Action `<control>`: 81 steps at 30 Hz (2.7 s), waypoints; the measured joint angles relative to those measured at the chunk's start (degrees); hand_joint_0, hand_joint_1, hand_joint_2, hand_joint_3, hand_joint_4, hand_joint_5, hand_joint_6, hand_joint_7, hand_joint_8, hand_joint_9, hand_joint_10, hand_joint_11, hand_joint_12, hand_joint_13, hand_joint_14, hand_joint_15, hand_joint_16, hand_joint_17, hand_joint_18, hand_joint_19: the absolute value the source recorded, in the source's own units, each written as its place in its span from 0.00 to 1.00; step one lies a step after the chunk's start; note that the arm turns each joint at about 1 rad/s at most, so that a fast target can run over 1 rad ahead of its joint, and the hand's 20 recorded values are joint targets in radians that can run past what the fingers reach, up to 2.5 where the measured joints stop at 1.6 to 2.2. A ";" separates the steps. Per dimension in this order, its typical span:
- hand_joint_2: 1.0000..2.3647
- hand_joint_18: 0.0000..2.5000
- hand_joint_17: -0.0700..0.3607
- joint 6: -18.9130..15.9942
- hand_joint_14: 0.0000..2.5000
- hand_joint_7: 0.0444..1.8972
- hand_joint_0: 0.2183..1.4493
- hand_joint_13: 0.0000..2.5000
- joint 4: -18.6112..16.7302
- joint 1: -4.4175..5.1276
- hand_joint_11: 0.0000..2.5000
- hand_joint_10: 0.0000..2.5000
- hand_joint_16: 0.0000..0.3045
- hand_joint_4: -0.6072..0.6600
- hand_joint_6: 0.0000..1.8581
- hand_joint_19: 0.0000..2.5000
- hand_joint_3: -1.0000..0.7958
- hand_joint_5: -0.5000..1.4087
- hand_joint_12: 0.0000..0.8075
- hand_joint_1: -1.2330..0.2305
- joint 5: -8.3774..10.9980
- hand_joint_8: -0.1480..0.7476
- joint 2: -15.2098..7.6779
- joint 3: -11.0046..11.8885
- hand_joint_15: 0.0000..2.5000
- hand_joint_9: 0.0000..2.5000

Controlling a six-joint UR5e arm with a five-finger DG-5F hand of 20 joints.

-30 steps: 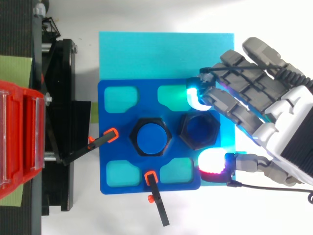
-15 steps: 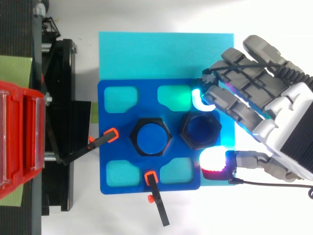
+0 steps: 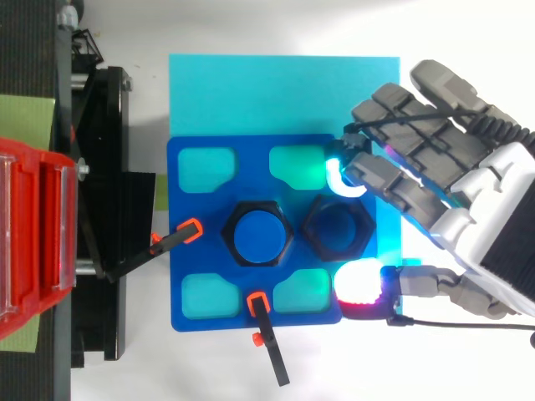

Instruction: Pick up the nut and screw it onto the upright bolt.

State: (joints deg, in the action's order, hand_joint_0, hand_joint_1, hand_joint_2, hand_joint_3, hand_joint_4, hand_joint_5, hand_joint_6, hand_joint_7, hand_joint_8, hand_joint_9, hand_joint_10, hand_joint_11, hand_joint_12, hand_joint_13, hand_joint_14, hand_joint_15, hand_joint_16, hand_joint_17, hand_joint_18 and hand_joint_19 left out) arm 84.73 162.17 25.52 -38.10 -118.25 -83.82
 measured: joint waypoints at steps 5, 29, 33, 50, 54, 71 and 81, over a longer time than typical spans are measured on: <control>0.00 0.12 0.35 -1.13 0.00 0.47 0.26 0.21 4.91 -0.06 0.00 0.00 0.12 0.66 0.41 0.00 0.28 0.16 0.40 0.43 -1.31 0.46 0.46 2.27 0.00 0.19; 0.00 0.13 0.36 -4.18 0.00 0.47 0.25 0.21 23.51 -3.18 0.00 0.00 0.12 0.66 0.41 0.00 0.28 0.16 0.40 0.43 -6.53 0.46 3.83 14.67 0.00 0.19; 0.00 0.13 0.36 -1.52 0.00 0.47 0.25 0.21 19.53 -4.19 0.00 0.00 0.12 0.66 0.41 0.00 0.28 0.16 0.40 0.43 -9.74 0.46 3.71 15.71 0.00 0.19; 0.00 0.13 0.36 4.39 0.00 0.48 0.25 0.21 1.32 -6.61 0.00 0.00 0.12 0.66 0.41 0.00 0.28 0.16 0.40 0.44 -15.82 0.46 -2.01 15.96 0.00 0.19; 0.00 0.13 0.36 4.45 0.00 0.48 0.25 0.21 0.00 -6.69 0.00 0.00 0.12 0.66 0.41 0.00 0.28 0.16 0.40 0.44 -16.22 0.46 -2.55 15.92 0.00 0.19; 0.00 0.13 0.36 2.84 0.00 0.48 0.25 0.21 8.33 -6.28 0.00 0.00 0.12 0.66 0.40 0.00 0.28 0.16 0.39 0.44 -16.12 0.46 -2.69 15.79 0.00 0.19; 0.00 0.13 0.36 1.61 0.00 0.48 0.25 0.22 9.83 -6.15 0.00 0.00 0.12 0.66 0.40 0.00 0.28 0.16 0.39 0.44 -16.40 0.47 -2.68 15.76 0.00 0.19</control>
State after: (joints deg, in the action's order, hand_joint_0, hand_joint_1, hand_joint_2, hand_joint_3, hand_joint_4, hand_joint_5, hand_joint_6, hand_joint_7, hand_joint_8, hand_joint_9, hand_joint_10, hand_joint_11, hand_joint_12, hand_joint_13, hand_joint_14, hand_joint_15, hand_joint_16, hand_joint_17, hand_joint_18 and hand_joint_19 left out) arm 86.34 172.00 19.37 -54.49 -120.94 -68.06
